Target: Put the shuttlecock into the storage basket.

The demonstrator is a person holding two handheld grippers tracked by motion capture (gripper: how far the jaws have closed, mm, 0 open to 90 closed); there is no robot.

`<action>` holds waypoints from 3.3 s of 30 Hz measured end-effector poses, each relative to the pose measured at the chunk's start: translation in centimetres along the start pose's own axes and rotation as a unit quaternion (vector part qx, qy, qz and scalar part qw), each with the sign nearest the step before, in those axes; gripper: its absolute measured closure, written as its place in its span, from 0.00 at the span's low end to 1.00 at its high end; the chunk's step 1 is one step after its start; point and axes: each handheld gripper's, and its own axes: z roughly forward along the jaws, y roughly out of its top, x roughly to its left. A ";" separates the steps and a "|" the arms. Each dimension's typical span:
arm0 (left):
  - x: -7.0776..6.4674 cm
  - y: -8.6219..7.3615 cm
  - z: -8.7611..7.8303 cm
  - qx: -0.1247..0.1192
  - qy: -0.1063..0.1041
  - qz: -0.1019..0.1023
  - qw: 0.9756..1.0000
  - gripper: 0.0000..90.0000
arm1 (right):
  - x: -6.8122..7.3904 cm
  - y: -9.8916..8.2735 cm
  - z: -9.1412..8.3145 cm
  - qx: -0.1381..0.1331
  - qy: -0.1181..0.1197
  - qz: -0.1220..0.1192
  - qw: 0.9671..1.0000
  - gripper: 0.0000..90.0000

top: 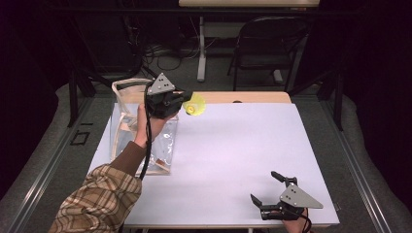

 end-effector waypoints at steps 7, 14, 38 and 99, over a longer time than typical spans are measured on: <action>0.9 0.2 -0.1 0.000 0.007 -0.006 1.000 1.00 | 0.1 0.0 0.1 0.000 0.001 -0.001 1.000 0.02; 1.5 0.3 -0.2 0.002 0.014 -0.007 1.000 1.00 | 0.1 0.1 0.1 0.000 0.002 -0.001 1.000 0.02; 4.1 1.5 -1.6 -0.010 0.049 -0.015 0.999 1.00 | 0.0 0.0 0.0 0.000 0.000 -0.001 1.000 0.02; 10.5 0.9 -6.9 -0.027 0.146 -0.057 0.987 1.00 | 0.1 0.0 0.1 0.004 0.000 -0.004 1.000 0.02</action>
